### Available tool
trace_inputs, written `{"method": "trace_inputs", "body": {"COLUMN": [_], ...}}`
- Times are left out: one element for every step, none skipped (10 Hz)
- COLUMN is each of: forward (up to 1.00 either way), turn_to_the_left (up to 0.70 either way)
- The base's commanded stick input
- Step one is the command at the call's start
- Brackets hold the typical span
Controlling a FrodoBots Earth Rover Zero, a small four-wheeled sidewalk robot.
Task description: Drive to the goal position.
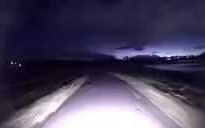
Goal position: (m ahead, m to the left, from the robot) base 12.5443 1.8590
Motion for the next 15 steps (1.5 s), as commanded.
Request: {"method": "trace_inputs", "body": {"forward": [0.85, 0.85, 0.85, 0.85, 0.85, 0.85, 0.85, 0.85, 0.85, 0.85, 0.85, 0.85, 0.85, 0.85, 0.85], "turn_to_the_left": [0.00, 0.00, 0.00, 0.00, 0.00, 0.00, 0.00, 0.00, 0.00, 0.00, 0.00, 0.00, 0.00, 0.00, 0.00]}}
